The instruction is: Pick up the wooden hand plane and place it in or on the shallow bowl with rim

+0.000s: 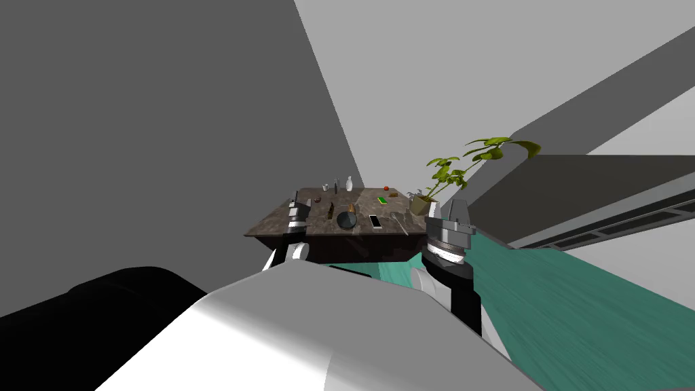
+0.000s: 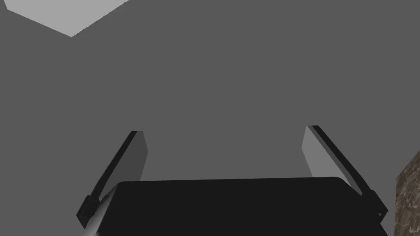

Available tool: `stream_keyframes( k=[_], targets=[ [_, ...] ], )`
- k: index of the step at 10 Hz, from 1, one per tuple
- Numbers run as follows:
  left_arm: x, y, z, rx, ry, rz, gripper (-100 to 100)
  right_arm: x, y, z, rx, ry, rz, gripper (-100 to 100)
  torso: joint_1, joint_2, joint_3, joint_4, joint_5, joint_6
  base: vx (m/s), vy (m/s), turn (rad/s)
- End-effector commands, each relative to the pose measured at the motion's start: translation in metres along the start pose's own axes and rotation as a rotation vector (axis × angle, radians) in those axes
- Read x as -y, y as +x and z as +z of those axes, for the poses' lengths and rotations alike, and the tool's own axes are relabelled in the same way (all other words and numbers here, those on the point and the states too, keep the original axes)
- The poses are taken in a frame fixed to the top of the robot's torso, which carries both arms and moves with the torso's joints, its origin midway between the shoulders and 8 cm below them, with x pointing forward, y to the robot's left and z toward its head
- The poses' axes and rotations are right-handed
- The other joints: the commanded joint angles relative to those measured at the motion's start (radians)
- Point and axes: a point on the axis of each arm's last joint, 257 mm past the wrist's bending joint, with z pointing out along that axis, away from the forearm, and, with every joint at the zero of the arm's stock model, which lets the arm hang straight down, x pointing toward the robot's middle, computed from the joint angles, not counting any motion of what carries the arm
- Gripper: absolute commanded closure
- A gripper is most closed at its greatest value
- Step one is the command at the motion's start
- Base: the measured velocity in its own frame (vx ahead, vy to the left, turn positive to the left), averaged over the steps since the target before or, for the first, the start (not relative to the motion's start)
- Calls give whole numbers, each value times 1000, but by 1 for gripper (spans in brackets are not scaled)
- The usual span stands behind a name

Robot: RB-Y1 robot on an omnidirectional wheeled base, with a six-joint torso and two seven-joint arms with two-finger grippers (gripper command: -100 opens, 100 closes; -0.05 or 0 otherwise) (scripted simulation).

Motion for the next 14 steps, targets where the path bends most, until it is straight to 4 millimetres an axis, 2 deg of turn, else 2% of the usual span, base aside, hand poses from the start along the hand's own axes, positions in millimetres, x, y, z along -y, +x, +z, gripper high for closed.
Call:
stream_keyframes(
  k=[1, 12, 14],
  targets=[
    [0, 2, 0, -39, -2, 42, -100, 0, 0, 0, 0, 0, 0, 0, 0, 0, 0, 0, 0, 0, -31, -5, -29],
    [-7, 11, -14, -305, -11, 432, -100, 0, 0, 0, 0, 0, 0, 0, 0, 6, 4, 1, 0, 0, -79, -9, -66],
    [-14, 9, -23, -381, -12, 576, -100, 0, 0, 0, 0, 0, 0, 0, 1, 5, 3, 1, 0, 0, -96, -4, -151]
  ],
)
